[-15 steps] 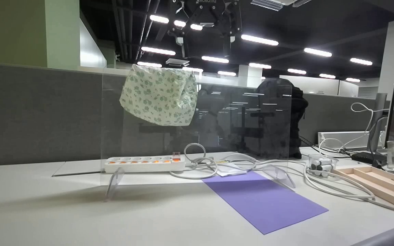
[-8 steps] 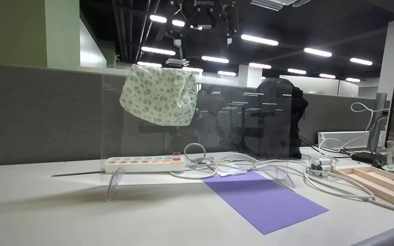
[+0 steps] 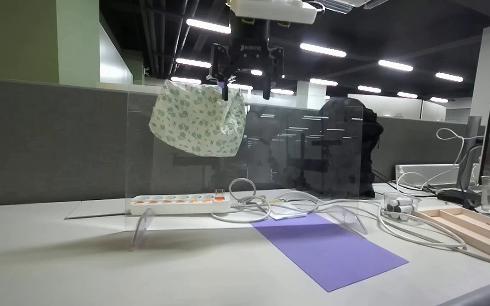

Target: Put the cloth on the table

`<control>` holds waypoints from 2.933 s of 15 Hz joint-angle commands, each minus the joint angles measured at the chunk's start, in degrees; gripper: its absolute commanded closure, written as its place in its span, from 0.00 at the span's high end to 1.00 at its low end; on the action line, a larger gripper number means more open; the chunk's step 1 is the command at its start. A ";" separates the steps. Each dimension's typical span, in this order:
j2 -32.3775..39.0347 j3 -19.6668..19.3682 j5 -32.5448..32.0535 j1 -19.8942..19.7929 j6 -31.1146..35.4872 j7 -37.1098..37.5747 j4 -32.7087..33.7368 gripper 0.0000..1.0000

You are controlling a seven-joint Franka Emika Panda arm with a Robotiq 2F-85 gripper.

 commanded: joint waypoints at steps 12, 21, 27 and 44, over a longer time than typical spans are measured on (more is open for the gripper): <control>6.00 -3.59 -2.37 -0.54 13.76 2.38 2.28 1.00; 6.80 -3.44 -7.07 -1.17 15.16 6.22 2.79 1.00; 6.10 -4.12 -5.31 -0.29 14.65 6.16 1.50 1.00; 7.70 -2.11 -14.85 -3.29 17.91 15.51 3.18 1.00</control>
